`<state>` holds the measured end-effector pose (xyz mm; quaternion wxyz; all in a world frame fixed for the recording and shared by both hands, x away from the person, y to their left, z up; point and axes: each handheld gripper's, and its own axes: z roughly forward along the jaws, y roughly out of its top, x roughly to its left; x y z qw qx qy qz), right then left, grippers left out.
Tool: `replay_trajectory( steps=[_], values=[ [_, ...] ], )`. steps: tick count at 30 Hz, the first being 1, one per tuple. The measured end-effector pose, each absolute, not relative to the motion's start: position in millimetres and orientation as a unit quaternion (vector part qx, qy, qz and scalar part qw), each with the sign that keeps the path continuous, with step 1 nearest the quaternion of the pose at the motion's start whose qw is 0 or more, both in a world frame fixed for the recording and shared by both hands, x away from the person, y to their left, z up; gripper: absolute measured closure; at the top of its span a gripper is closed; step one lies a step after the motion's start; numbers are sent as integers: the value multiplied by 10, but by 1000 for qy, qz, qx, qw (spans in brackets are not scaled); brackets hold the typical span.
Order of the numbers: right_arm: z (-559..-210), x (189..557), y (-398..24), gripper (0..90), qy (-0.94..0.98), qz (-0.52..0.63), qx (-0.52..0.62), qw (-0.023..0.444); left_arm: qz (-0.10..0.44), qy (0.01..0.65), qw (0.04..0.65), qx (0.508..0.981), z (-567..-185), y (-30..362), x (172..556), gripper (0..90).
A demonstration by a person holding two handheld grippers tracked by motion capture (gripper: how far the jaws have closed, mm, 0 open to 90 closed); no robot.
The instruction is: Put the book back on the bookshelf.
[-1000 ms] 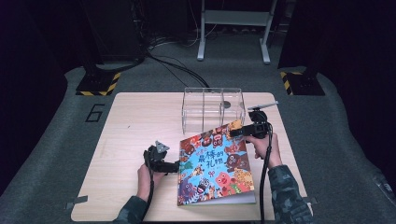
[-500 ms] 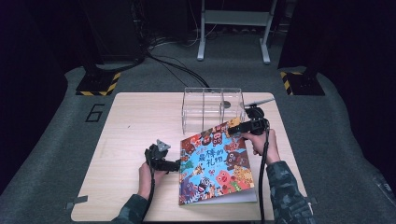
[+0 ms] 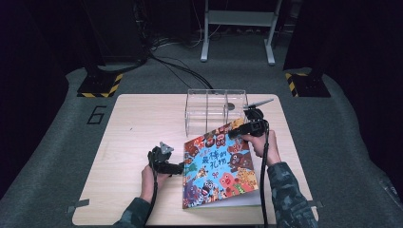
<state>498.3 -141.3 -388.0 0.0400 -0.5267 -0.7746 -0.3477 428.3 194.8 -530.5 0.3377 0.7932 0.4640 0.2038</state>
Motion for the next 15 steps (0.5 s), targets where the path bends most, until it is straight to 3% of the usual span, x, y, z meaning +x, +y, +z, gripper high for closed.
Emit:
replay_trajectory(
  steps=[9,15],
  values=[
    [-3707,4989,-1319,743,-768,-368,-521,61,201,465,340,793,-5305,1945,4283,11],
    [-3598,4979,-1207,756,-772,-359,-523,46,200,462,340,794,-5304,1948,4286,11]
  ],
)
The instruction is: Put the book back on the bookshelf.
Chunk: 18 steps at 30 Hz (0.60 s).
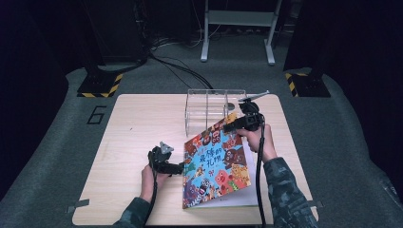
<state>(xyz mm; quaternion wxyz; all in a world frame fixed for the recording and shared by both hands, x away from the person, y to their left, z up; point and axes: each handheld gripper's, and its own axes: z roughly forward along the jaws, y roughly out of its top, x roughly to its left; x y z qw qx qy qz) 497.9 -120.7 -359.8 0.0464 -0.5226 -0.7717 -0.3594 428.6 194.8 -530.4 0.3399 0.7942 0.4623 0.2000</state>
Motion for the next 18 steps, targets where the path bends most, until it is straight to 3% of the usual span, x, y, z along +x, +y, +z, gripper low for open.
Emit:
replay_trajectory(
  steps=[18],
  values=[
    [-3358,4814,-1068,777,-783,-362,-505,-3,190,454,347,798,-5296,1986,4296,10]
  ],
)
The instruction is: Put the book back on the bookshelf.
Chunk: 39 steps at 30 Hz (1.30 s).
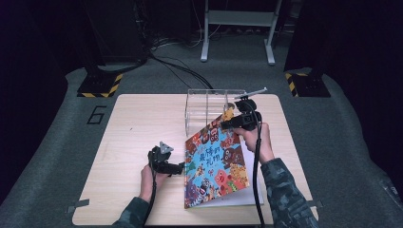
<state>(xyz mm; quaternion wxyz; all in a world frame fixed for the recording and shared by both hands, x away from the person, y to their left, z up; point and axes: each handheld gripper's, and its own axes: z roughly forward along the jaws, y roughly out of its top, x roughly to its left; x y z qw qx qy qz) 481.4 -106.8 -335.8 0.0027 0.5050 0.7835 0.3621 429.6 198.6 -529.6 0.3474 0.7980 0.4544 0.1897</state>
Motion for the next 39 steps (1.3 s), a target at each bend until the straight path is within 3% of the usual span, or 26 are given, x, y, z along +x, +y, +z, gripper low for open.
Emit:
replay_trajectory(
  steps=[39],
  values=[
    [-3123,4460,-1096,816,769,420,475,76,160,465,363,792,-5262,2068,4360,21]
  ],
)
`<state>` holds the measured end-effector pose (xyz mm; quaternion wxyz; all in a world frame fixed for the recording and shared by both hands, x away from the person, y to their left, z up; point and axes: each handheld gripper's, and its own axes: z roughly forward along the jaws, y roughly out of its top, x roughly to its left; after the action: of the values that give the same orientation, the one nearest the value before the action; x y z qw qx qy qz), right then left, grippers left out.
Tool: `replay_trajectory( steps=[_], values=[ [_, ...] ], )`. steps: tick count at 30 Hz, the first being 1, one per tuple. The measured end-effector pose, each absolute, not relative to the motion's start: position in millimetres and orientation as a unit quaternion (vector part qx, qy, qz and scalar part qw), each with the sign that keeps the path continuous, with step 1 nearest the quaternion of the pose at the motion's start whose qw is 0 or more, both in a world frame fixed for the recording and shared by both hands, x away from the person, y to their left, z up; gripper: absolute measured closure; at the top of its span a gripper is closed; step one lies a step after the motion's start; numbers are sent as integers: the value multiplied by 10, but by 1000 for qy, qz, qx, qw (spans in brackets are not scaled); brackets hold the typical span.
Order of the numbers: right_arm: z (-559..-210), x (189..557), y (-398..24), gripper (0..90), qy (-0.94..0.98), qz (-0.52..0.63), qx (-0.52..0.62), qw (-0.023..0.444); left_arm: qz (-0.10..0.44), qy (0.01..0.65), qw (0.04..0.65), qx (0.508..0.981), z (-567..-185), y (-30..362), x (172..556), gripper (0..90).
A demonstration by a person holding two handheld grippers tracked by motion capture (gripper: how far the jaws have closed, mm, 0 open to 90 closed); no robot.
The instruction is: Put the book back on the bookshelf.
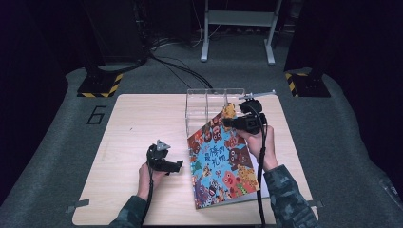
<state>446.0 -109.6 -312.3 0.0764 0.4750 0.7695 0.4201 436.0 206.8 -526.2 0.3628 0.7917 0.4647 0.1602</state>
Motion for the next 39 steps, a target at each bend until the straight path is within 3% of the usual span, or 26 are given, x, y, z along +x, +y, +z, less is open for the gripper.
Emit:
replay_trajectory(
  steps=[14,30,39],
  values=[
    [-3148,4336,-1173,813,755,447,468,101,134,467,391,782,-5142,2080,4441,16],
    [-3079,4206,-1136,813,756,463,444,132,79,455,465,756,-4898,2043,4515,0],
    [-3071,4175,-1126,814,752,476,436,136,80,440,468,762,-4813,1995,4529,0]
  ],
)
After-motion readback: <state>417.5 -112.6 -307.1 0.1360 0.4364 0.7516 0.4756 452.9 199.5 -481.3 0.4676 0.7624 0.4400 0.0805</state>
